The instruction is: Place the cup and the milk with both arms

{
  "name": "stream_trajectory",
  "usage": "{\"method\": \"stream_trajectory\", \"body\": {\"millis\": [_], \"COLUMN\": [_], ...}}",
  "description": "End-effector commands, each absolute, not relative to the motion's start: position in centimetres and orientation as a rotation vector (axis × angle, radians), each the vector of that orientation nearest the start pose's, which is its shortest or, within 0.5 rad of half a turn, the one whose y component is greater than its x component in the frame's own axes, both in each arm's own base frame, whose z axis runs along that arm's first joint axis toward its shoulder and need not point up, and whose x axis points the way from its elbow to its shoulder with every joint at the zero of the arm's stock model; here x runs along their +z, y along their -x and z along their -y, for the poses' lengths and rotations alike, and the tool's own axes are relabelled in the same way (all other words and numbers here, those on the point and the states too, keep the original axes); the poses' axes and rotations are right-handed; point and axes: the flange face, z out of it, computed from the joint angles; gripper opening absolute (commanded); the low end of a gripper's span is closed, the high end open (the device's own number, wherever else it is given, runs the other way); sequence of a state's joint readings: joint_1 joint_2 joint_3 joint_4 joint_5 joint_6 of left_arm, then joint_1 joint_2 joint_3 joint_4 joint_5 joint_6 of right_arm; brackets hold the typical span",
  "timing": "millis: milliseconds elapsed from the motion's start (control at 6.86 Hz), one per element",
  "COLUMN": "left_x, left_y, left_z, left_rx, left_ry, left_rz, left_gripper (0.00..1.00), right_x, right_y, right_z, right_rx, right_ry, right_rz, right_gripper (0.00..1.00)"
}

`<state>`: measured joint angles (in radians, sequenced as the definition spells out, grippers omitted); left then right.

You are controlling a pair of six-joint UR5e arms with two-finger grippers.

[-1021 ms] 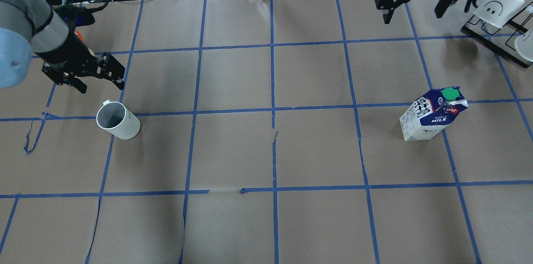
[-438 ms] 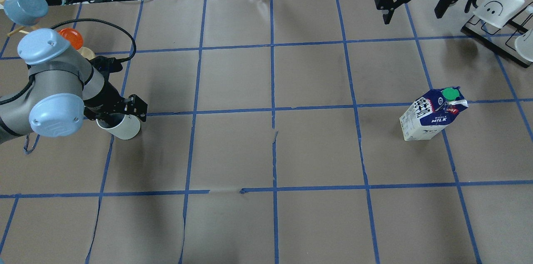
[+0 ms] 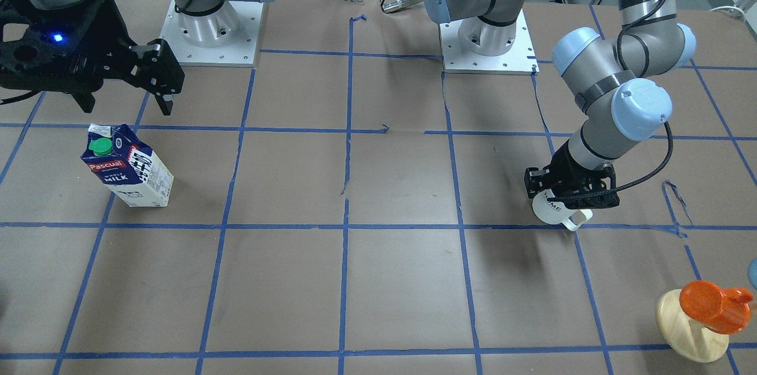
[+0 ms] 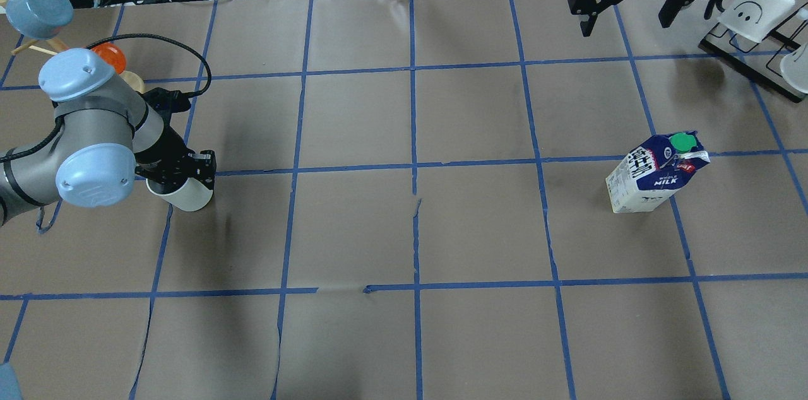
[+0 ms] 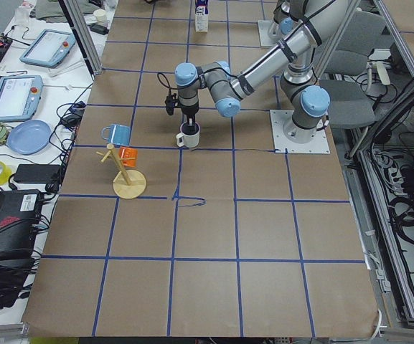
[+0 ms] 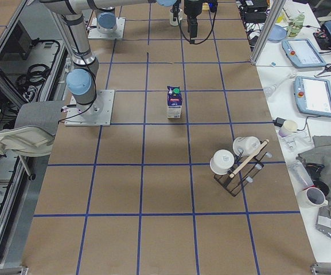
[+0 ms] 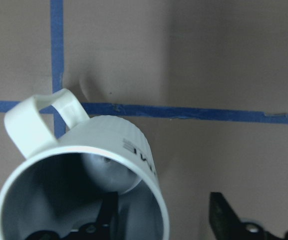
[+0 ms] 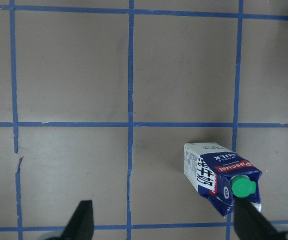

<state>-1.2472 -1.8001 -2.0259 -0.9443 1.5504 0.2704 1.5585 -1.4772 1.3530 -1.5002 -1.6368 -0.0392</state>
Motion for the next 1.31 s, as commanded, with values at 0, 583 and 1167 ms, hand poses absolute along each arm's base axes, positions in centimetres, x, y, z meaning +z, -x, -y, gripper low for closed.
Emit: {"method": "stream_trajectory", "body": {"millis": [0, 583, 1167], "left_x": [23.0, 29.7, 29.0], "left_y": [-2.9, 7.6, 25.8], "left_z": [51.4, 55.0, 52.9], "left_rx": [0.055, -0.026, -0.058], "left_ry": [0.081, 0.144, 0.229], "left_rz": [-3.168, -3.213, -3.233], "left_gripper": [0.15, 0.12, 0.12], "right_x": [54.0, 54.0, 54.0], "right_y": [-12.0, -12.0, -12.0], "right_z": [53.5, 53.5, 53.5], "right_rx": [-0.083, -0.083, -0.083], "right_ry": [0.039, 0.041, 0.041], "right_rz": [-3.208, -3.208, -3.208], "right_gripper": [1.0, 1.0, 1.0]}}
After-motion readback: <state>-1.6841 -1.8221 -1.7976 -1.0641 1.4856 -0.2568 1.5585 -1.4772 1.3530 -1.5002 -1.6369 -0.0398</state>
